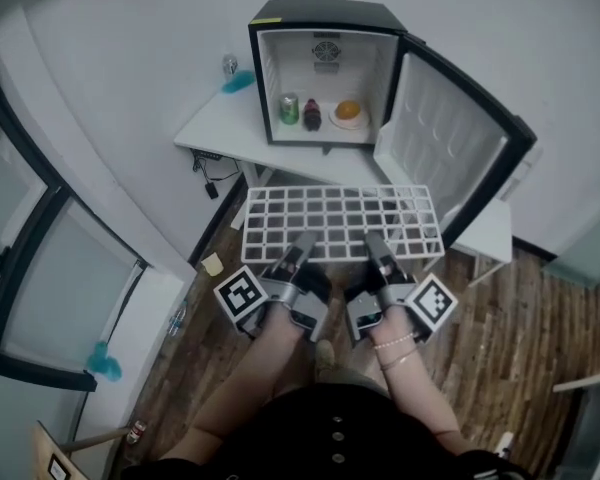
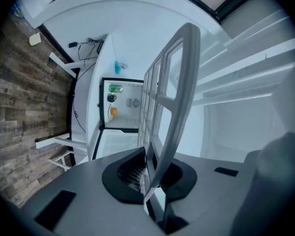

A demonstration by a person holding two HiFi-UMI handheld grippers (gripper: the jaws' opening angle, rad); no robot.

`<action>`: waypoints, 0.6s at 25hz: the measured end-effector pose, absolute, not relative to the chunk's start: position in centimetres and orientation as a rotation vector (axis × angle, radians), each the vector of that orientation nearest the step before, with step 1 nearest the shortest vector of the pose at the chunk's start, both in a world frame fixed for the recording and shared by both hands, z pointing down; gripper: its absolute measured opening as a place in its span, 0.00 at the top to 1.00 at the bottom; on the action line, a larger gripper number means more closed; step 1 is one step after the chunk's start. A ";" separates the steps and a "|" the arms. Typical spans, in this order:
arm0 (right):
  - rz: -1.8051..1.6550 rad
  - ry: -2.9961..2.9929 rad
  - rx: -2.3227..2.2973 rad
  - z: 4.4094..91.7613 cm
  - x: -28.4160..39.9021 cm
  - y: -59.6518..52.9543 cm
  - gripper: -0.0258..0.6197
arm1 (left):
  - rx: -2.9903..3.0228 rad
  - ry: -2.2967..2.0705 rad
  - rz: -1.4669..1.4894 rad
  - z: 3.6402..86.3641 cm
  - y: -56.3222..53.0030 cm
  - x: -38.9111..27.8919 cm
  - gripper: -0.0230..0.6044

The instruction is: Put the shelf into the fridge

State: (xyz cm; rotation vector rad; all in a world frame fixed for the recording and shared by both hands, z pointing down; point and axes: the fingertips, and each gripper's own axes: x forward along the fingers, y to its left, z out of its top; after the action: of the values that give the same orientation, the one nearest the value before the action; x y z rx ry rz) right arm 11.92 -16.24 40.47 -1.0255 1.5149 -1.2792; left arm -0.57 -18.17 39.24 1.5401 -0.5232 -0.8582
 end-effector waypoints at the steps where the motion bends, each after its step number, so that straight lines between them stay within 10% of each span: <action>1: -1.285 1.515 -1.020 40.3 12.3 -17.8 0.91 | 1.538 -0.528 -0.862 39.1 -19.7 -0.2 0.91; 15: -1.325 1.537 -0.987 40.6 15.5 -28.4 0.91 | 1.527 -0.554 -0.898 39.3 -29.7 3.2 0.91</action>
State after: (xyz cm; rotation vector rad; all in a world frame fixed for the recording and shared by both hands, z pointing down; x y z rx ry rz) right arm 15.52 -28.36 40.55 -0.9874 1.5366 -1.3250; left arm 3.16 -29.74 39.35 1.5271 -0.5545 -0.8980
